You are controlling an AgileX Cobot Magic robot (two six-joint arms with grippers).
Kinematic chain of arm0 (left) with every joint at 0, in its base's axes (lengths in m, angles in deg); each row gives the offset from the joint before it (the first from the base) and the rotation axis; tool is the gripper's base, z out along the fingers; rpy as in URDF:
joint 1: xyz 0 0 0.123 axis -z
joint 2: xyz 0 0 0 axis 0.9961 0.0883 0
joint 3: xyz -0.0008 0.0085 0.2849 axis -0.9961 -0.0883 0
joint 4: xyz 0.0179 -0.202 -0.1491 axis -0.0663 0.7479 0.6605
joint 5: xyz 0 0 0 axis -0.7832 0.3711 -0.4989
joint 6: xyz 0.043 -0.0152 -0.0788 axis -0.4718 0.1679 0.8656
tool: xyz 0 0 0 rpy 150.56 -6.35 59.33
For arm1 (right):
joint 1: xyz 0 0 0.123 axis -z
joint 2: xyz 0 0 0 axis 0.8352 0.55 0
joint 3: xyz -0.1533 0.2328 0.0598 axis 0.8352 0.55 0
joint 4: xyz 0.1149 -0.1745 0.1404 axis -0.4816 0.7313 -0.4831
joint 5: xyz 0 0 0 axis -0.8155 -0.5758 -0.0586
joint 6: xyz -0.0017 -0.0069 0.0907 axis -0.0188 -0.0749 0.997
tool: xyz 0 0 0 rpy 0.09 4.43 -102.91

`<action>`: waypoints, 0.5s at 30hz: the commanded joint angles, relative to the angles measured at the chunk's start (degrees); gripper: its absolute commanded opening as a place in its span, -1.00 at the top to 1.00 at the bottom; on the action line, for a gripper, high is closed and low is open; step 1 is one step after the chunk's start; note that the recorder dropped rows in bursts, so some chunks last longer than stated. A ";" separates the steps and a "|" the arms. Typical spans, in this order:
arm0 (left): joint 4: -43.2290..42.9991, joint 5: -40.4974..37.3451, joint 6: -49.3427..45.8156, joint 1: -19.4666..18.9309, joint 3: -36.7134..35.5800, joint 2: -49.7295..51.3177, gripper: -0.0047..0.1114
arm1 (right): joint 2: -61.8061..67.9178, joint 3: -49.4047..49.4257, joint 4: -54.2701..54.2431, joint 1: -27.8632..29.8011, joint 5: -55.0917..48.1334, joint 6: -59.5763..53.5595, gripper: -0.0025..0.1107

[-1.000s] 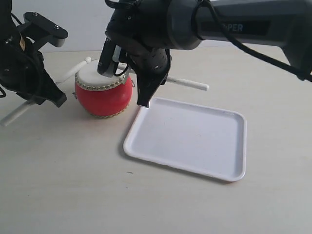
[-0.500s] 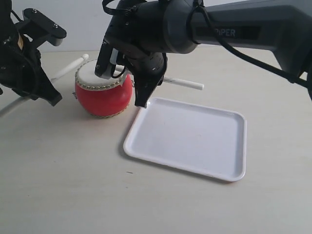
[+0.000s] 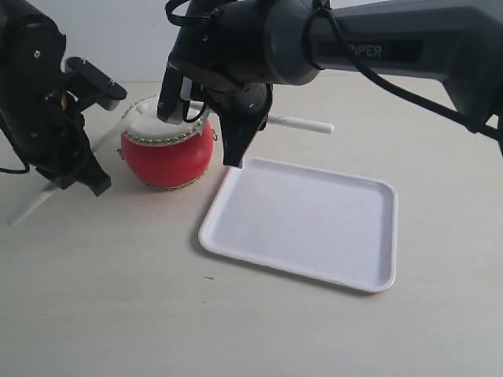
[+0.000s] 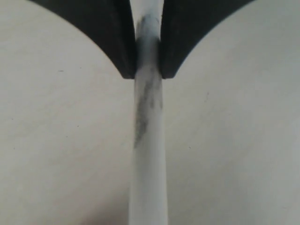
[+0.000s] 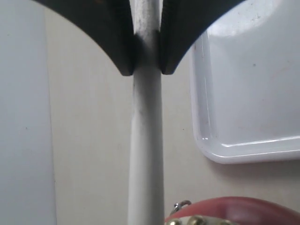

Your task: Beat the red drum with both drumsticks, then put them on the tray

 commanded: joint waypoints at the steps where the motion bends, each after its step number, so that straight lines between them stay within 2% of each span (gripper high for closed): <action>1: -0.15 -0.35 -0.27 -0.21 1.36 -5.27 0.92 | 1.51 -0.36 -1.13 0.21 -0.78 -0.93 0.96; 8: -0.15 -2.09 -0.27 -0.21 1.36 -9.00 0.92 | 2.05 -0.36 -0.87 0.21 -2.95 -0.93 0.96; 11: 0.09 -3.03 -0.27 -0.21 1.23 -7.96 0.92 | 1.53 -0.36 0.40 0.21 -2.96 0.76 0.96; 15: 1.14 -0.61 -0.07 -0.21 -0.26 -4.54 0.92 | -1.55 -0.36 0.67 0.21 -0.67 3.48 0.96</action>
